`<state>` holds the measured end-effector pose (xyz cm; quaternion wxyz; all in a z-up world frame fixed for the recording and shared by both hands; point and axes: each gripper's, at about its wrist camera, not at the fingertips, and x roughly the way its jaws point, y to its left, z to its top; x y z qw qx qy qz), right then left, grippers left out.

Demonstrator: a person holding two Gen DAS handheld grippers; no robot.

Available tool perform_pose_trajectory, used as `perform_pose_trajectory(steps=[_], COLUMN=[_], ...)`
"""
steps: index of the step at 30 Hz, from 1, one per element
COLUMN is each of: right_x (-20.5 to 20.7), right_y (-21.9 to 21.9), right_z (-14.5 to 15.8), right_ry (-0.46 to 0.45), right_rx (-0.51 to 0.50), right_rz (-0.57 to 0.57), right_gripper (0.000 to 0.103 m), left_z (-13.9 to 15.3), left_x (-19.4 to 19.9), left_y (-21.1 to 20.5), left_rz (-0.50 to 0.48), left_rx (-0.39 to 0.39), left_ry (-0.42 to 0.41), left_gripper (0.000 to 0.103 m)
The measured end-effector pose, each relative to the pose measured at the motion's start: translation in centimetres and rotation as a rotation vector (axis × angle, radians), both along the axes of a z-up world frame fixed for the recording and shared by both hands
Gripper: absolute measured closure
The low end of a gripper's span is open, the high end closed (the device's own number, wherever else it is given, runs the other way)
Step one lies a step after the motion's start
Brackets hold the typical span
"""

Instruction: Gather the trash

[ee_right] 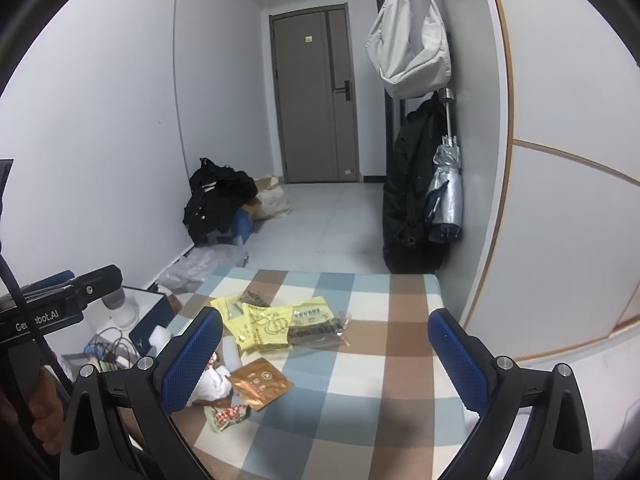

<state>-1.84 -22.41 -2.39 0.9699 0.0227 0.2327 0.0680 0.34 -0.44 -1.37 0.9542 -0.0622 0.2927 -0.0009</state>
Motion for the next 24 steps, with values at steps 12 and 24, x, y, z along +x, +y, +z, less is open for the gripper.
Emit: perform_pose_trajectory(steps=[12, 24], right_x=[-0.1, 0.4], right_y=[-0.1, 0.0], right_z=[0.1, -0.1], right_ry=[-0.003, 0.004], right_rx=[0.009, 0.020], right_rz=[-0.001, 0.001], right_gripper=[0.000, 0.000], left_z=[-0.4, -1.2], left_x=[0.2, 0.8], left_y=[0.2, 0.2], left_rz=[-0.010, -0.084], left_rx=[-0.019, -0.047], left_ry=[0.016, 0.085], left_gripper=[0.001, 0.001])
